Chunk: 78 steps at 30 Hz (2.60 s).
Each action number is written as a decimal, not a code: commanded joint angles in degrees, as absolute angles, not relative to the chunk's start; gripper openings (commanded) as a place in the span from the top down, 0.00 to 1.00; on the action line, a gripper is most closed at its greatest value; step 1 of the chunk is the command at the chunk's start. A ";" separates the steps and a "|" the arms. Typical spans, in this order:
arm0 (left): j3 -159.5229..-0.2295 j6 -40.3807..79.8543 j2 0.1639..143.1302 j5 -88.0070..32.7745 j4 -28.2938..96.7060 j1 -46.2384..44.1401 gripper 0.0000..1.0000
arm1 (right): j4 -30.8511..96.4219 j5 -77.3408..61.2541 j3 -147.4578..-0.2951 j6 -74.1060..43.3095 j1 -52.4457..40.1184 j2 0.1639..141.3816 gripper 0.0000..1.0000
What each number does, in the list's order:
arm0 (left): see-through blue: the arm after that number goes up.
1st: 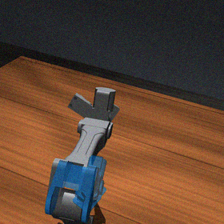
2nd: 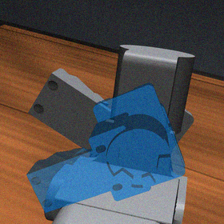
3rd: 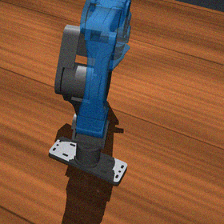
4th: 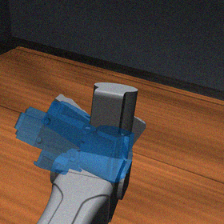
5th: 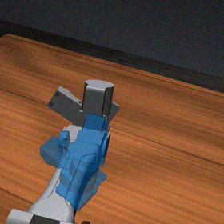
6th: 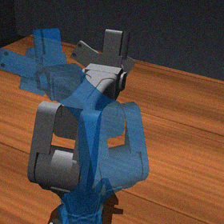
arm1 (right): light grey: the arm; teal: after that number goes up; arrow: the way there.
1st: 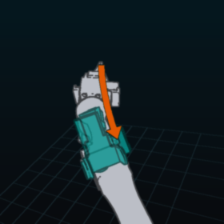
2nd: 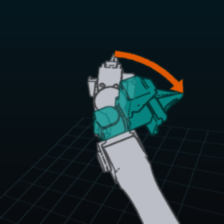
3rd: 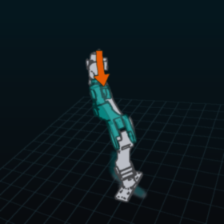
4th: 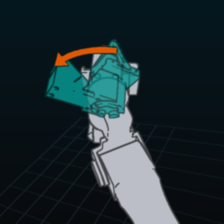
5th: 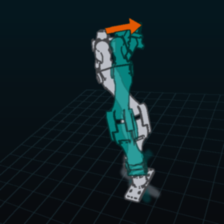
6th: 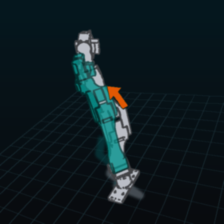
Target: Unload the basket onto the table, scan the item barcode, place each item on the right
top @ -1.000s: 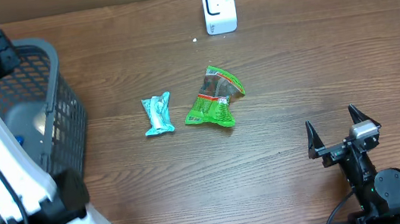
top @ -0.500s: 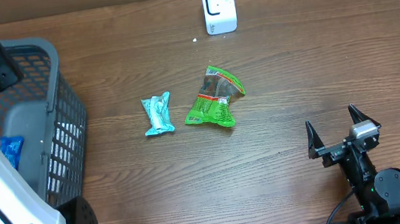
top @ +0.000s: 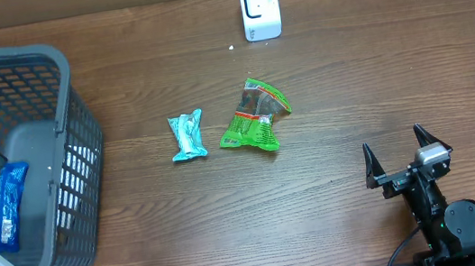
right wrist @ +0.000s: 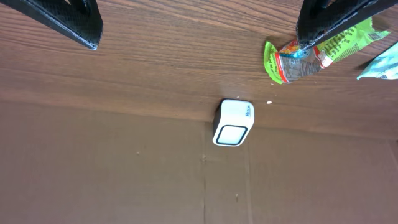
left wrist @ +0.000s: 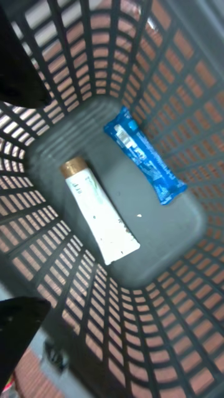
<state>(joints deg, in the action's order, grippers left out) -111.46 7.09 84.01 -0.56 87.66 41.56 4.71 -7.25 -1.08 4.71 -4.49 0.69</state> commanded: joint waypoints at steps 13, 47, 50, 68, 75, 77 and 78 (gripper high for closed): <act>-88.20 -4.25 98.37 -3.03 73.58 40.80 0.20 | 4.38 -7.38 -0.58 4.73 -4.25 0.19 0.00; -77.89 -5.52 114.65 -1.04 62.89 40.45 0.96 | 4.38 -7.40 -0.58 4.73 -4.25 0.19 0.00; -77.91 -4.58 114.65 -1.04 62.61 40.47 0.96 | 4.38 -7.40 -0.58 4.73 -4.25 0.19 0.00; -106.43 -1.52 114.41 -4.67 81.01 40.42 0.96 | 4.38 -7.40 -0.58 4.73 -4.25 0.19 0.00; -109.84 -1.48 112.68 -7.60 82.63 40.07 0.96 | 4.38 -7.40 -0.58 4.73 -4.25 0.19 0.00; -111.50 -1.48 111.79 -7.84 83.09 39.53 0.96 | 4.38 -7.40 -0.58 4.73 -4.25 0.19 0.00; -112.97 -1.48 111.22 -8.60 83.66 39.11 0.96 | 4.38 -7.38 -0.58 4.73 -4.25 0.16 0.00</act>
